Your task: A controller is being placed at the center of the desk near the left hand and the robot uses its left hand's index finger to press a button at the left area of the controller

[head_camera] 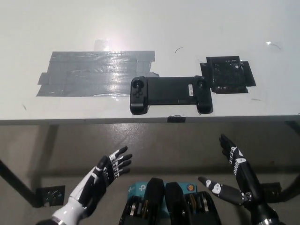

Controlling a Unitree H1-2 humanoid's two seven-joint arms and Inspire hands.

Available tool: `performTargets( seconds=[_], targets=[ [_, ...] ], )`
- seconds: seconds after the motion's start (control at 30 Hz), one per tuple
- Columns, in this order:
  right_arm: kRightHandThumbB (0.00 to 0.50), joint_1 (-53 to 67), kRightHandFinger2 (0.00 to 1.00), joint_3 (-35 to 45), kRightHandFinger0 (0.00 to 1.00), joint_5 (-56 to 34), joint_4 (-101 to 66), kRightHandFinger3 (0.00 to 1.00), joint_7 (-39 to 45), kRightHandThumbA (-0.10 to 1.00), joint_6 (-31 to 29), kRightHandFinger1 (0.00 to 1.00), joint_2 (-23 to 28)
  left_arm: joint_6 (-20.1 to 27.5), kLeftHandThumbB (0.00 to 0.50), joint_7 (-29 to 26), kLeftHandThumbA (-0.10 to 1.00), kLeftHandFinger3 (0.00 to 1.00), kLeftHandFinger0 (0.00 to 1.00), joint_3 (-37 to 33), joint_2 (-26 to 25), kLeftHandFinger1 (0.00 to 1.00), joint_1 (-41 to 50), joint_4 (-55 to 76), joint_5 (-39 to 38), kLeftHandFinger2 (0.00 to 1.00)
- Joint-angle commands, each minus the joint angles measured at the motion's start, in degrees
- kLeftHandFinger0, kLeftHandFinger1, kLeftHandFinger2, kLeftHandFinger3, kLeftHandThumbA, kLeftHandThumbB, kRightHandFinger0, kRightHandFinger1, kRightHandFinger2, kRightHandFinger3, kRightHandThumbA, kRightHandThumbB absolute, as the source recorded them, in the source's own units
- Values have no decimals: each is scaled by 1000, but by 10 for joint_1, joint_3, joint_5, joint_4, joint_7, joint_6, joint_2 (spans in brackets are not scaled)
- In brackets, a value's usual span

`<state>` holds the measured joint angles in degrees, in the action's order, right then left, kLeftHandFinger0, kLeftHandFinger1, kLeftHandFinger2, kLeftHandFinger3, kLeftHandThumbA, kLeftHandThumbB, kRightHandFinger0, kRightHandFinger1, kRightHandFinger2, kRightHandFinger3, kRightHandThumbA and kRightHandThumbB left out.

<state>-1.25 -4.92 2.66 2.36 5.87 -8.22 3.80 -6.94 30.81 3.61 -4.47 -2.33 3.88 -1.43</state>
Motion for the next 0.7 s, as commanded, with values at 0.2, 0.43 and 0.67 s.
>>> performTargets(
  seconds=[0.2,0.43,0.67],
  targets=[
    [258,11,1000,-17,1000,-22,-16,1000,23,955,-57,1000,-3,300,318,-186,1000,1000,1000,-28,21,1000,28,-72,174,1000],
    [273,6,1000,-16,1000,-32,-10,1000,26,962,-66,1000,-4,339,310,-219,1000,1000,1000,-20,23,1000,18,-102,179,1000],
    [256,4,1000,-16,1000,-25,-14,1000,22,979,-59,1000,-5,339,310,-257,1000,1000,1000,-41,10,1000,15,-99,196,1000]
  ],
)
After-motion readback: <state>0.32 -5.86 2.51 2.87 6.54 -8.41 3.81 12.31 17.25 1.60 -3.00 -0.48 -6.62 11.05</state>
